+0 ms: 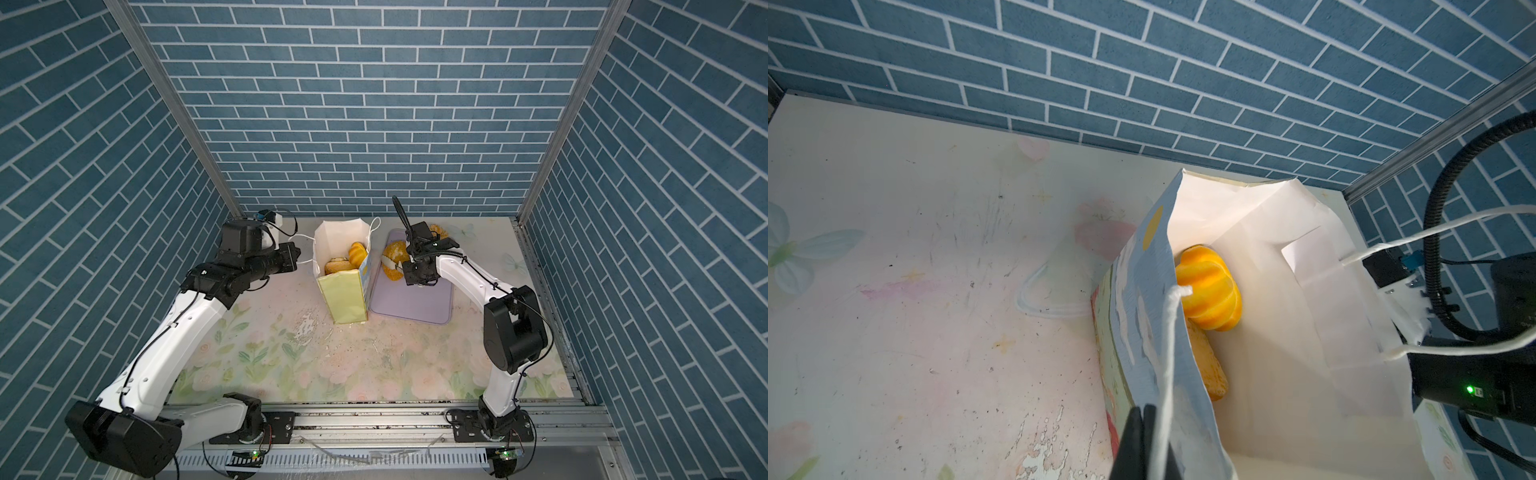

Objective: Place the fake bread into the paper bag
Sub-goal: 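Move the right-gripper tongs back over the tray to the sesame bun, then pinch the oval sesame-coated bun with the tongs and lift it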

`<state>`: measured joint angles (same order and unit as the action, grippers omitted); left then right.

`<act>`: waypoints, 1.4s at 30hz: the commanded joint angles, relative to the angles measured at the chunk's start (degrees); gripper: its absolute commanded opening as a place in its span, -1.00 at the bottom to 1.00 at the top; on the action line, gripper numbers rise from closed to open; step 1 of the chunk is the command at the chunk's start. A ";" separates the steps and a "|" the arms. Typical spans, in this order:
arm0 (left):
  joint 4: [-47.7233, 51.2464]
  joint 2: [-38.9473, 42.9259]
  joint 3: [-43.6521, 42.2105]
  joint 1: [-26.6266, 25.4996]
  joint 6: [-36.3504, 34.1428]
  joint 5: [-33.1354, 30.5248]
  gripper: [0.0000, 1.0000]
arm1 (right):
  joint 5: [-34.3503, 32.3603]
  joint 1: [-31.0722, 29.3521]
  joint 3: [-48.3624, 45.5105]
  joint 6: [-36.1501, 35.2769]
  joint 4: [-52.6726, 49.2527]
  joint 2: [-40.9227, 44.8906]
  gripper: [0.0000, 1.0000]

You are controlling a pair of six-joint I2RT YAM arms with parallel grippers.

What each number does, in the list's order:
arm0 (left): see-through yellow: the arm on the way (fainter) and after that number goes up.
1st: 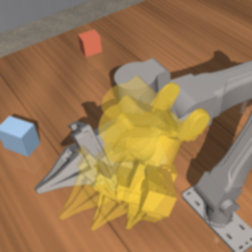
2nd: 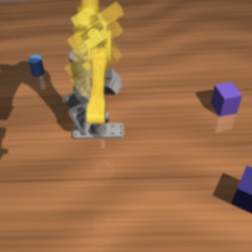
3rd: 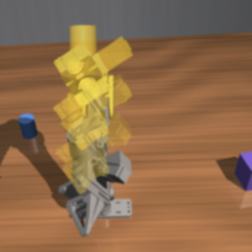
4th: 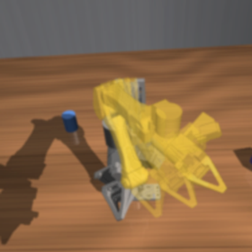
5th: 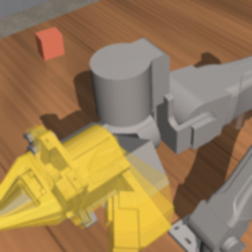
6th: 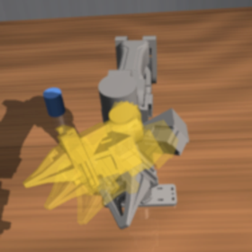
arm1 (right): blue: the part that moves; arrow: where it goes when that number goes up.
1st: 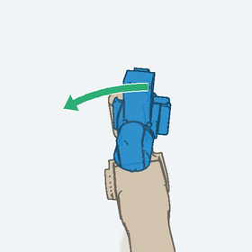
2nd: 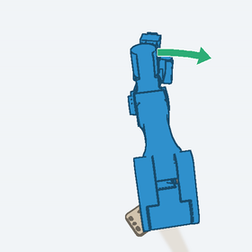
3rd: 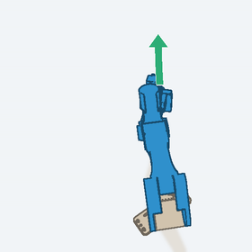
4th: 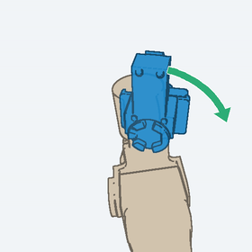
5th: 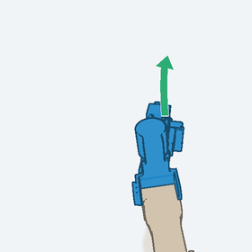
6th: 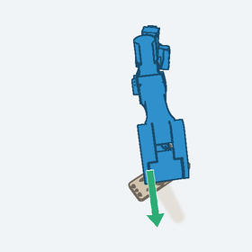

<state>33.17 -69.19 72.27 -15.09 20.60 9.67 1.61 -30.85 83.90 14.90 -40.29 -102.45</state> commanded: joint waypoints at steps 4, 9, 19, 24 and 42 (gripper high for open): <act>1.20 -0.27 1.32 -0.36 -0.47 0.00 -0.89 | 1.22 0.18 0.89 2.06 0.89 -0.26 -0.05; 1.39 0.28 1.15 -0.33 -0.43 -0.09 -0.89 | -0.61 0.18 0.11 2.51 -0.05 1.03 -0.29; 1.29 0.73 1.06 -0.38 -0.31 0.08 -0.89 | -1.35 -0.04 -4.49 0.71 -1.35 12.29 -0.49; 0.60 0.90 0.46 -0.40 0.11 0.34 -0.89 | -1.61 -0.59 -6.03 -0.27 -3.72 20.60 -0.52; -1.02 0.99 -0.64 -0.46 1.11 1.31 -0.89 | -8.92 -2.75 12.77 -6.88 -10.51 29.40 -0.55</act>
<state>33.04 -69.10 72.27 -15.18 21.58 10.39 -5.43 -32.91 92.31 11.25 -52.75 -73.87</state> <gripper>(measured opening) 0.058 0.371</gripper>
